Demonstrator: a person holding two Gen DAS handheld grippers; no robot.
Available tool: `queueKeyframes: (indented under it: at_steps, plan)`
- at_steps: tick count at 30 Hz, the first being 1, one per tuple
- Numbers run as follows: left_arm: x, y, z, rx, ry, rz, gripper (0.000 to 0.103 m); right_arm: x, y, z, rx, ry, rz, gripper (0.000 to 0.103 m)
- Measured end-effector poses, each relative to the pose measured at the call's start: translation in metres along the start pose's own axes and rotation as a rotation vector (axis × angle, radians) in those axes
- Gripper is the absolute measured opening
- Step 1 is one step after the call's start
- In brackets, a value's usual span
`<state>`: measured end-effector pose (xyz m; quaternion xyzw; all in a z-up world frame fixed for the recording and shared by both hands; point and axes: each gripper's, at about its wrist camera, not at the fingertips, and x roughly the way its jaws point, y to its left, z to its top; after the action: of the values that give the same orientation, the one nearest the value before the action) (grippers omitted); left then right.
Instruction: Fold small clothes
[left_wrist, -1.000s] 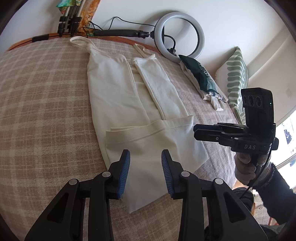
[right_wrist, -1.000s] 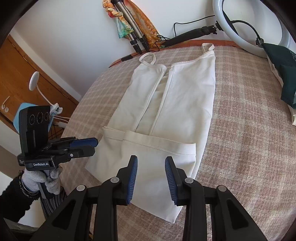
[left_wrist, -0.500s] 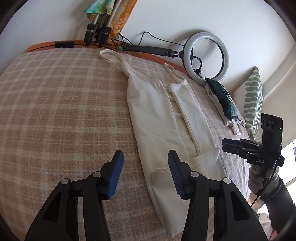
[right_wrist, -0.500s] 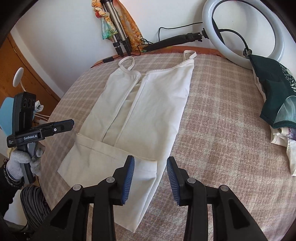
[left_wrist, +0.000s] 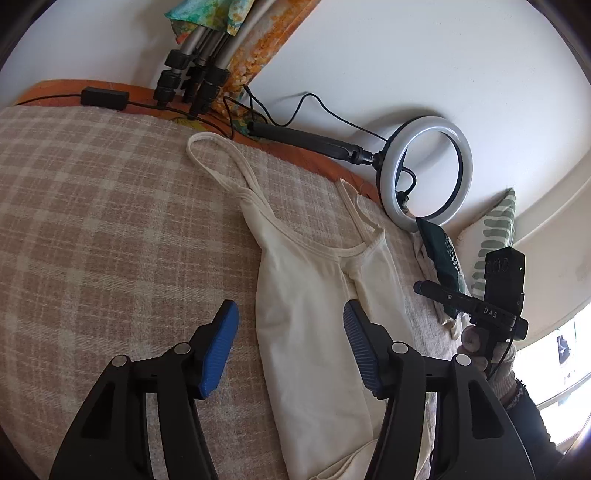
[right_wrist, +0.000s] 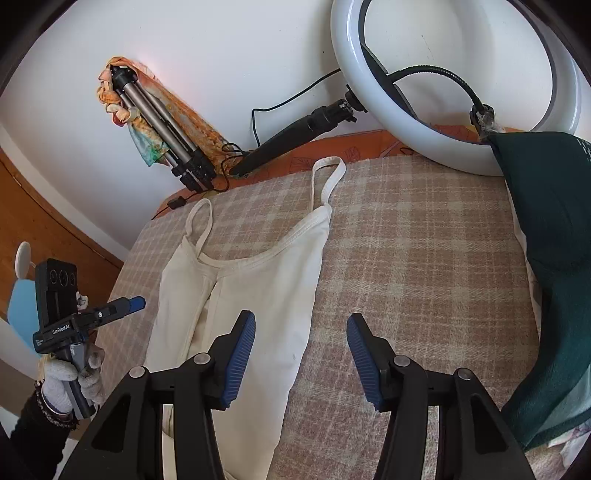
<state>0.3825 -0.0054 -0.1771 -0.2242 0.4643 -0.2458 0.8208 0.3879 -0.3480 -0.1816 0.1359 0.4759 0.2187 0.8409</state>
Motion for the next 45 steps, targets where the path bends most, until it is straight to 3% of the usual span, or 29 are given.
queueKeyframes:
  at_steps: [7,11,17,18,20,22,24,27,45]
  plan:
    - [0.031,0.015,0.019,-0.072,0.024,-0.053,0.059,0.030,-0.018,0.026,0.061,-0.007,0.075,0.055]
    - [0.038,0.022,0.027,-0.124,-0.008,-0.110,0.059,0.045,-0.023,0.035,0.085,-0.002,0.132,0.055]
    - [0.046,0.018,0.035,-0.094,-0.017,-0.110,0.056,0.055,-0.024,0.042,0.097,-0.005,0.185,0.051]
    - [0.046,0.017,0.036,-0.091,-0.018,-0.107,0.053,0.057,-0.023,0.043,0.097,0.000,0.190,0.043]
    - [0.050,0.021,0.039,-0.111,-0.012,-0.103,0.040,0.064,-0.023,0.044,0.102,0.027,0.203,0.036]
    - [0.054,0.026,0.041,-0.139,-0.006,-0.110,0.020,0.065,-0.023,0.045,0.102,0.028,0.205,0.028]
    - [0.057,0.027,0.041,-0.140,-0.012,-0.094,0.007,0.068,-0.021,0.046,0.095,0.040,0.192,0.013]
    - [0.056,0.022,0.041,-0.121,-0.024,-0.103,0.005,0.069,-0.016,0.047,0.068,0.045,0.171,0.005]
    - [-0.004,-0.034,0.028,0.017,-0.069,-0.170,0.003,-0.011,0.034,0.046,-0.130,-0.041,0.207,0.003]
